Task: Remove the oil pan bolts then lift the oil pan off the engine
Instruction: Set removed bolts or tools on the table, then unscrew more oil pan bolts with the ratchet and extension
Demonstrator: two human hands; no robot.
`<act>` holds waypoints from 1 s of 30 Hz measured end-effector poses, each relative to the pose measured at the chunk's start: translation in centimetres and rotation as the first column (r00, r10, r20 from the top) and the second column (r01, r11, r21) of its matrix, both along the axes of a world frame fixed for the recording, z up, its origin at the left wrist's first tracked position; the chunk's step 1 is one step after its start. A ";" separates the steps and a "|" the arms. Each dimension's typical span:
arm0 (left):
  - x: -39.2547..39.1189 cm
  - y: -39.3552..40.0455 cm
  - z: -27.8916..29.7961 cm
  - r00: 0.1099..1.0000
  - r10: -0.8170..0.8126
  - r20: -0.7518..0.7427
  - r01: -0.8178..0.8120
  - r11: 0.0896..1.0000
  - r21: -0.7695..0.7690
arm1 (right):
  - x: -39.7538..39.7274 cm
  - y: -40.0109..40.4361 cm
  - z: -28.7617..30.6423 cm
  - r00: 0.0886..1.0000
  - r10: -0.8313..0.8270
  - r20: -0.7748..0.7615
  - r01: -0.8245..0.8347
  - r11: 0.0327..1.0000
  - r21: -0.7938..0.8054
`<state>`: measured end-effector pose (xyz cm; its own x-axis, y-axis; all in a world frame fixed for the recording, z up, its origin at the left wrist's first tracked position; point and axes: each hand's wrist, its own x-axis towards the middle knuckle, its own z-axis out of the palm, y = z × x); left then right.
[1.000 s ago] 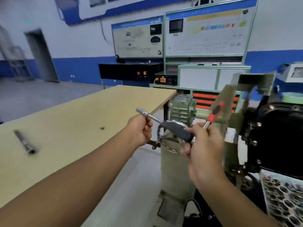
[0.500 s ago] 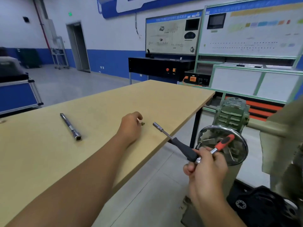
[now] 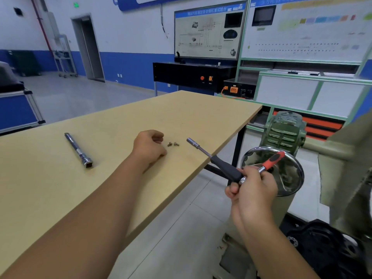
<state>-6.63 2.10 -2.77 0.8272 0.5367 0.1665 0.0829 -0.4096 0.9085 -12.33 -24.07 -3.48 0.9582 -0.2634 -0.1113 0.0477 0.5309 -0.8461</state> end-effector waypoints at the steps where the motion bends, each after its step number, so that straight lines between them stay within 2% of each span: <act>1: -0.1 0.2 0.0 1.000 -0.010 0.028 0.012 0.997 -0.074 | 0.0 -0.4 0.2 1.000 -0.002 0.003 0.002 1.000 -0.003; 3: -0.4 0.5 0.4 0.995 0.021 0.094 0.004 0.964 -0.265 | -0.1 -1.3 0.4 1.000 -0.009 0.006 0.009 1.000 -0.017; 5: -0.7 0.9 1.0 0.982 0.108 0.154 -0.018 0.869 -0.495 | -0.3 -2.1 0.6 1.000 -0.013 0.014 0.013 0.999 -0.031; 7: -1.3 0.9 1.3 0.960 0.211 0.185 -0.055 0.788 -0.614 | -0.8 -3.0 0.9 1.000 -0.006 0.019 0.007 0.999 -0.042; 8: -1.8 0.6 1.4 0.950 0.257 0.179 -0.105 0.799 -0.592 | -1.2 -3.5 1.2 1.000 0.000 0.021 0.001 0.999 -0.047; 10: -2.7 -0.7 1.7 0.936 0.327 0.132 -0.245 0.872 -0.424 | -1.9 -4.7 2.1 0.999 0.006 0.040 -0.004 0.998 -0.065; 12: -3.6 -3.7 2.7 0.935 0.329 0.131 -0.282 0.915 -0.288 | -2.5 -6.1 3.0 0.997 0.000 0.076 0.008 0.995 -0.104; 13: -3.8 -5.9 3.4 0.950 0.269 0.159 -0.223 0.939 -0.261 | -2.8 -6.7 3.5 0.995 -0.005 0.098 0.017 0.992 -0.124; 15: -4.1 -11.5 5.1 0.981 0.052 0.189 -0.006 0.972 -0.236 | -3.5 -8.1 4.6 0.989 -0.018 0.148 0.042 0.986 -0.161; 18: -4.3 -20.9 7.5 0.955 -0.231 0.187 0.276 0.922 -0.272 | -4.5 -10.2 6.2 0.975 -0.047 0.219 0.095 0.972 -0.213; 22: -4.9 -31.0 11.1 0.891 -0.393 0.227 0.445 0.854 -0.268 | -6.2 -15.6 8.8 0.936 -0.173 0.308 0.261 0.926 -0.272; 26: -6.3 -41.1 14.2 0.754 -0.587 0.296 0.651 0.726 -0.221 | -8.4 -24.3 11.4 0.860 -0.297 0.414 0.442 0.839 -0.317; 30: -8.3 -52.3 15.7 0.562 -0.760 0.326 0.813 0.580 -0.049 | -11.1 -33.7 13.8 0.870 -0.281 0.406 0.432 0.832 -0.350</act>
